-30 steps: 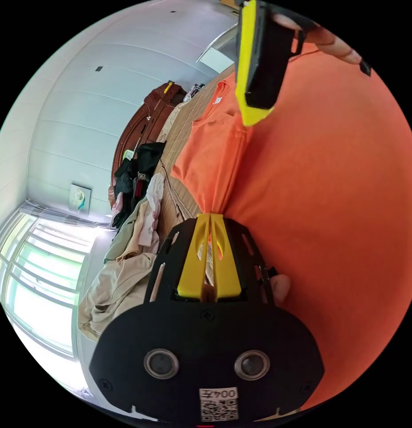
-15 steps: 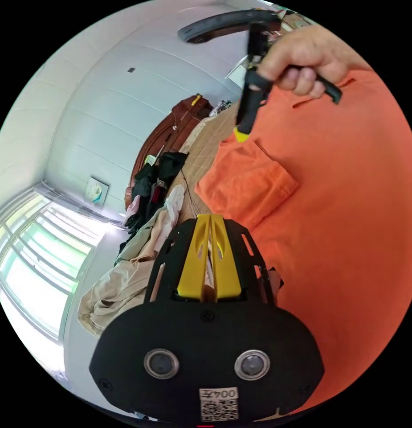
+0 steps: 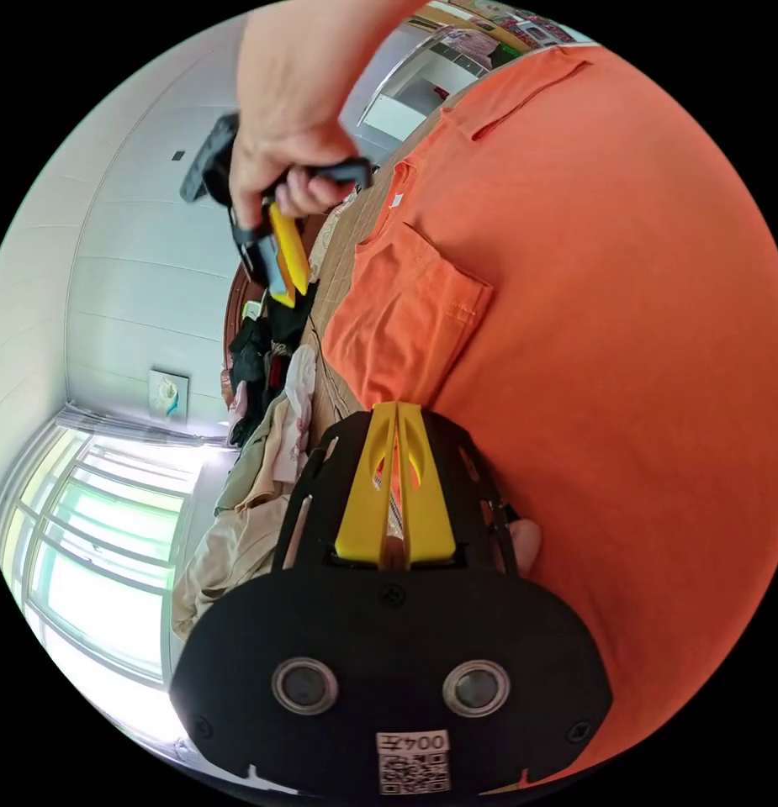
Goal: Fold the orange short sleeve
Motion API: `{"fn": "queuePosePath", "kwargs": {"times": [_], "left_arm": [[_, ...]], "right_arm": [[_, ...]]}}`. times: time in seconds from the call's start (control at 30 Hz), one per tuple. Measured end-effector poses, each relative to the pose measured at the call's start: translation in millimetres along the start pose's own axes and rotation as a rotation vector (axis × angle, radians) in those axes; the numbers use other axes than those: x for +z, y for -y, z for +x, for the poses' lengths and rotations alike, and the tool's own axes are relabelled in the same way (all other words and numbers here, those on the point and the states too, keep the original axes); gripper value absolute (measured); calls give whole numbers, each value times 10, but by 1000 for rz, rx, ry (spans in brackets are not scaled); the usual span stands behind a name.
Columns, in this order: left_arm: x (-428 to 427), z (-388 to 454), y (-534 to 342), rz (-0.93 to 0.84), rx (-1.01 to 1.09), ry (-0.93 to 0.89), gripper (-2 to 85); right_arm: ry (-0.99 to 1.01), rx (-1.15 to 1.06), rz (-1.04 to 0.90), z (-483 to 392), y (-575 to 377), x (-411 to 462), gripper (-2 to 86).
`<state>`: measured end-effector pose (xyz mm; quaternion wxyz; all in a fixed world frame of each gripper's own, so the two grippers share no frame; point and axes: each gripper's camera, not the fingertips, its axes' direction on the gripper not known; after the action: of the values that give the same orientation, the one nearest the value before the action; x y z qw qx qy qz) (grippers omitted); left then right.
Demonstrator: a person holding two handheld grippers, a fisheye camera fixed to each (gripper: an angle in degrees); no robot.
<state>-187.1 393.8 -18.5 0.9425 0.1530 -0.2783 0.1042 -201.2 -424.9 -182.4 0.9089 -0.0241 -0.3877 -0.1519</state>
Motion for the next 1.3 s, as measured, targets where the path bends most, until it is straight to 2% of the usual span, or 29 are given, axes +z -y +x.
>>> {"fn": "queuePosePath", "kwargs": {"times": [0.07,0.17,0.3,0.43,0.6,0.77,0.83,0.93,0.97,1.03,1.1,1.23,1.3], "left_arm": [[-15,-5,5,2,-3,-5,8],[-44,15,22,2,1,3,8],[-80,10,43,4,-1,0,8],[-113,14,63,5,2,3,8],[-153,3,114,3,3,2,9],[-181,-19,167,2,3,-1,9],[-190,-27,190,0,4,-2,9],[-205,-48,240,-2,4,-2,8],[-207,-52,248,-2,4,-3,8],[-213,-64,273,-1,4,-3,8],[-218,-81,308,0,4,-3,8],[-221,-112,378,1,5,-1,8],[-220,-131,409,2,4,-1,8]], "right_arm": [[-9,62,-151,130,551,370,108],[-26,70,-266,154,954,633,109],[-54,55,-415,133,1156,927,54],[-19,52,-350,153,1327,1027,41],[55,51,-301,226,1272,703,124],[-46,-9,-38,116,478,-49,60],[-85,-26,-51,88,208,-37,28],[-171,13,-195,221,-70,228,11],[-122,46,-117,277,-142,134,9],[-146,111,-76,277,-197,-20,8],[-167,84,-4,62,-285,-170,11],[-279,-112,-54,-731,-543,-67,8],[-318,-174,-1,-1089,-698,-123,1]]}}
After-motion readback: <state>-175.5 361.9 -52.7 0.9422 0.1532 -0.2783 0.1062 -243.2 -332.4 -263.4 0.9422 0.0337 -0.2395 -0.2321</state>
